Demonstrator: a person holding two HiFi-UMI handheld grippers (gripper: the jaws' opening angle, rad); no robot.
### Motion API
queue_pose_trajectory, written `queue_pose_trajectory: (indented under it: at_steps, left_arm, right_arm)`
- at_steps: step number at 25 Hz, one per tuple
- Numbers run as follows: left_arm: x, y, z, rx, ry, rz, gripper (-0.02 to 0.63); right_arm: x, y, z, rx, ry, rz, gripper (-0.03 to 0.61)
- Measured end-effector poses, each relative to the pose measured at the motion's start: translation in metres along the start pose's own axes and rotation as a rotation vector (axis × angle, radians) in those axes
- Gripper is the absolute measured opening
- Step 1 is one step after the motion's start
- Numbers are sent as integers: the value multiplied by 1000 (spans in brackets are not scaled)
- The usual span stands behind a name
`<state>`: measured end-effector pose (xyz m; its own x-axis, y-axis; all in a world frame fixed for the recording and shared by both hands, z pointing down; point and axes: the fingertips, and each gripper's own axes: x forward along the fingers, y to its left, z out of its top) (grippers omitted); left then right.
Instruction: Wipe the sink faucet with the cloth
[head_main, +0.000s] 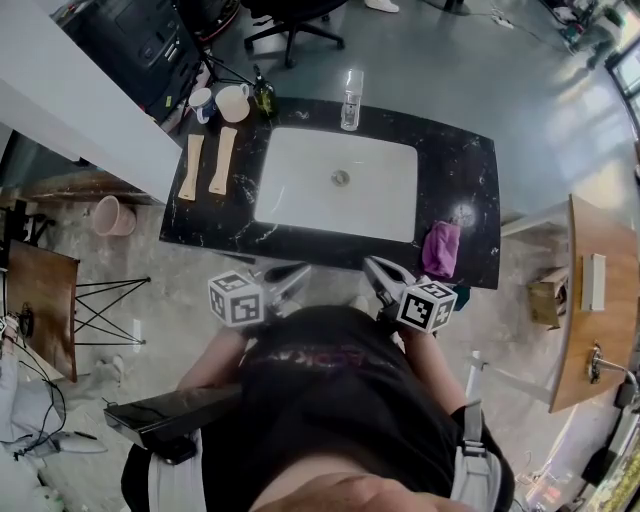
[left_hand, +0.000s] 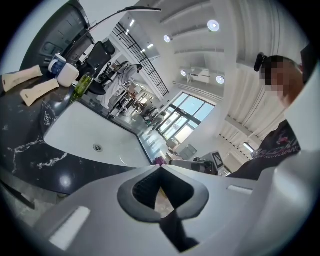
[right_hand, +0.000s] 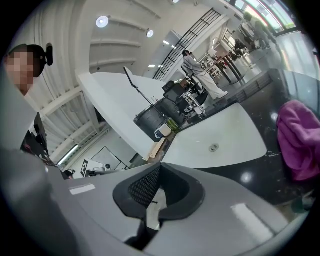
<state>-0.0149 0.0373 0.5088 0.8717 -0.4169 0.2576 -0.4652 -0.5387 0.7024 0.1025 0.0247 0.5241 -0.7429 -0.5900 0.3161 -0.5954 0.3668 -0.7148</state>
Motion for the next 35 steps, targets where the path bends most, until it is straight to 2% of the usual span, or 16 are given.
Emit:
queue_pose_trajectory:
  at_steps: [35]
  left_arm:
    - [-2, 0, -1, 4, -2, 7, 0]
  right_arm:
    - [1, 4, -3, -33, 14, 3, 11]
